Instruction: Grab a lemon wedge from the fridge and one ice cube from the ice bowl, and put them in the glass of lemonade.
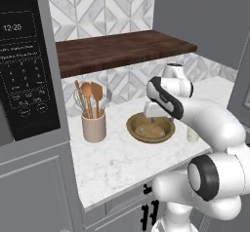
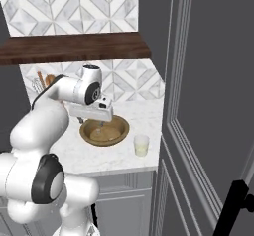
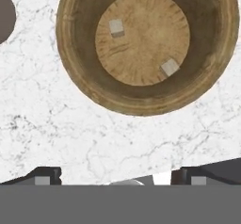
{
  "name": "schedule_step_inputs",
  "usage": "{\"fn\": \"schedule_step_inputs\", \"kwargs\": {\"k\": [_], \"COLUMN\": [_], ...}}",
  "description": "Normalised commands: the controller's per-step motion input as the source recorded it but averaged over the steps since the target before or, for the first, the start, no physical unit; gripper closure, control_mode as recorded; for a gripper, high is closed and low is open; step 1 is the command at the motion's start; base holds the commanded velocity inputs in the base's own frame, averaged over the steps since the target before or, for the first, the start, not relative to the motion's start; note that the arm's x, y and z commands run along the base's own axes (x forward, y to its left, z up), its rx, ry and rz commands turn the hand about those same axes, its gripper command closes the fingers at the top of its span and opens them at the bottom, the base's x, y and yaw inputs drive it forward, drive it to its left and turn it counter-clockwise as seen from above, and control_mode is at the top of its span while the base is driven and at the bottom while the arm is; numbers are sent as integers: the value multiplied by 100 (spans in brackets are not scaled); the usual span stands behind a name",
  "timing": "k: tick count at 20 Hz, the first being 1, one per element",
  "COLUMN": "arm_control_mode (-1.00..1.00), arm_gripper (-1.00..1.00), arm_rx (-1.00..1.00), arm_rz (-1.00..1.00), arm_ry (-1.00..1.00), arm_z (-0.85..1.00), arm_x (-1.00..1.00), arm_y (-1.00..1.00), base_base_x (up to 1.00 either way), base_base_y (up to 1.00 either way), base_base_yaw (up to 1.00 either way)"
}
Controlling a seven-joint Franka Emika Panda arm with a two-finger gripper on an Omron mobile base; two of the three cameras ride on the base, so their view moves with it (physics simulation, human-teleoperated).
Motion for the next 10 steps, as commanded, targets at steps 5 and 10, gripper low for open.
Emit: {"fn": "schedule_step_inputs", "kwargs": {"k": [5, 10], "arm_control_mode": [-100, -100], "arm_gripper": [-100, -100], "arm_rx": [0, 0], "arm_rz": [0, 0], "arm_ry": [0, -2], "arm_z": [-26, -22], "arm_x": [16, 14], "arm_y": [0, 0], "base_base_x": [0, 0], "base_base_y": [0, 0], "base_base_yaw": [0, 0]}}
